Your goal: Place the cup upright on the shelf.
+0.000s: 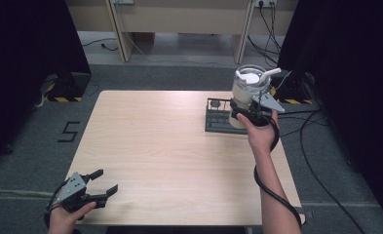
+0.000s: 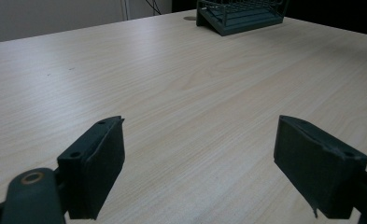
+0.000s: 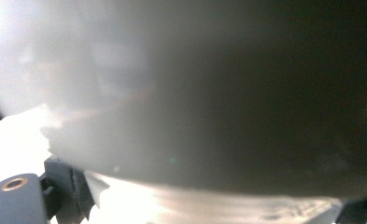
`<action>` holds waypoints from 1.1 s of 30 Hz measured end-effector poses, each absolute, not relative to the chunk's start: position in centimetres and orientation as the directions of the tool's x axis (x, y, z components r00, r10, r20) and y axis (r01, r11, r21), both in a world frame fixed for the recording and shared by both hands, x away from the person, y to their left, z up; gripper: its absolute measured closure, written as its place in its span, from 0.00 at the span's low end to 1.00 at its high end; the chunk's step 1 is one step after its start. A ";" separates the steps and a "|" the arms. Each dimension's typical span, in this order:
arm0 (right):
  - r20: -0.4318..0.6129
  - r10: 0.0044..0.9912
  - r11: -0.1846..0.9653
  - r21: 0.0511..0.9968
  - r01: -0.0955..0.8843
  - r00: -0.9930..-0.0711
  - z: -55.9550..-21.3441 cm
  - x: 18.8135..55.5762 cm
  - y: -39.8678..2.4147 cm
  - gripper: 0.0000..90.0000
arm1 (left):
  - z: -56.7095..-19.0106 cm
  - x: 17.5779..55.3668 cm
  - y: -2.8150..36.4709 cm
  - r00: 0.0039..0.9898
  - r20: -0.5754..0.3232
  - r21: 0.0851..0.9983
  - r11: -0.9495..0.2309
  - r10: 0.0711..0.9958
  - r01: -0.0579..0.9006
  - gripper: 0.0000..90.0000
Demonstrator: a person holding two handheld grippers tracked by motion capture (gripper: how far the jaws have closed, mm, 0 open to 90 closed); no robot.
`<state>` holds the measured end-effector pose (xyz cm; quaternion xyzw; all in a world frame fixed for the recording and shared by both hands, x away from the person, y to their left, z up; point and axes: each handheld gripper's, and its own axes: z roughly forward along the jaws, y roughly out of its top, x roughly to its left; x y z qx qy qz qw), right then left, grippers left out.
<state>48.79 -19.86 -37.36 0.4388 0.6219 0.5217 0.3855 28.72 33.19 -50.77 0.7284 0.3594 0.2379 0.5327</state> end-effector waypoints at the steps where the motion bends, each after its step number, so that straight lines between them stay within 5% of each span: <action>1: -0.023 0.950 0.071 0.987 0.143 -0.312 -37.1 49.1 -20.0 0.13 | -50.8 28.7 33.2 0.627 -0.038 0.947 -0.172 0.778 0.271 0.18; 33: -0.007 0.971 0.049 0.985 0.167 -0.240 -36.6 54.2 -20.4 0.13 | -50.9 28.8 33.3 0.623 -0.046 0.946 -0.167 0.781 0.278 0.18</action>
